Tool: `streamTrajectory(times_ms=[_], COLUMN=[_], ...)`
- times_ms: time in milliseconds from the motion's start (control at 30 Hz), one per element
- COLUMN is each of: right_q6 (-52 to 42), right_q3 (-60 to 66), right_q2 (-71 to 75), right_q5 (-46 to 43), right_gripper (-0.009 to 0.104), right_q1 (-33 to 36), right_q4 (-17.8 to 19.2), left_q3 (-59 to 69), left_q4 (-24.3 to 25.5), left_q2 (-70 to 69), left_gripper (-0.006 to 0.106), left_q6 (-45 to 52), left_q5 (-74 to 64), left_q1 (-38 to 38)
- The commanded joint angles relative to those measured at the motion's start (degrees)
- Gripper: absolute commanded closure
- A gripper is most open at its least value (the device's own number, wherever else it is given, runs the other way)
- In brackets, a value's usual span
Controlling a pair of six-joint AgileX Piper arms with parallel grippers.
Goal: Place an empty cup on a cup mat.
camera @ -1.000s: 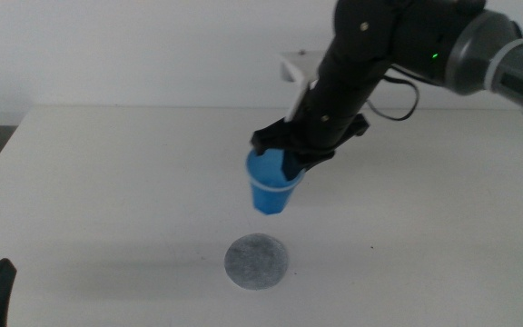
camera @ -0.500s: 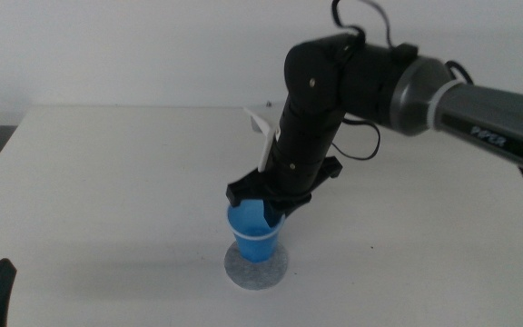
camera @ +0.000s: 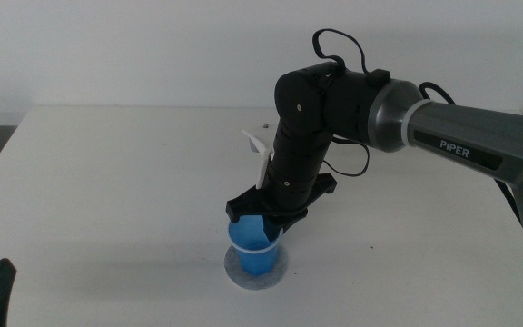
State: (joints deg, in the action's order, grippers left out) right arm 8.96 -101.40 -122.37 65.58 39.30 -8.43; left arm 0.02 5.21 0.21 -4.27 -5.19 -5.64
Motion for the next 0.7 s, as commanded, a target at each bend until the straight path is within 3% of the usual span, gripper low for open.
streamTrajectory(times_ms=[0, 333, 667], right_q6=[0.1, -0.3, -4.0], right_q3=[0.2, 0.2, -2.5], right_q2=[0.3, 0.4, 9.4], right_q5=[-0.5, 0.3, 2.0], right_gripper=[0.097, 0.069, 0.01], right_q1=[0.1, 0.1, -1.2], right_q4=[0.4, 0.6, 1.0], left_q3=[0.0, 0.0, 0.0], left_q4=[-0.2, -0.2, -0.2], left_q2=[-0.2, -0.2, -0.2], left_gripper=[0.007, 0.007, 0.007], left_q6=[-0.2, -0.2, -0.2], left_q5=[0.3, 0.3, 0.3], left_q1=[-0.1, -0.1, -0.1])
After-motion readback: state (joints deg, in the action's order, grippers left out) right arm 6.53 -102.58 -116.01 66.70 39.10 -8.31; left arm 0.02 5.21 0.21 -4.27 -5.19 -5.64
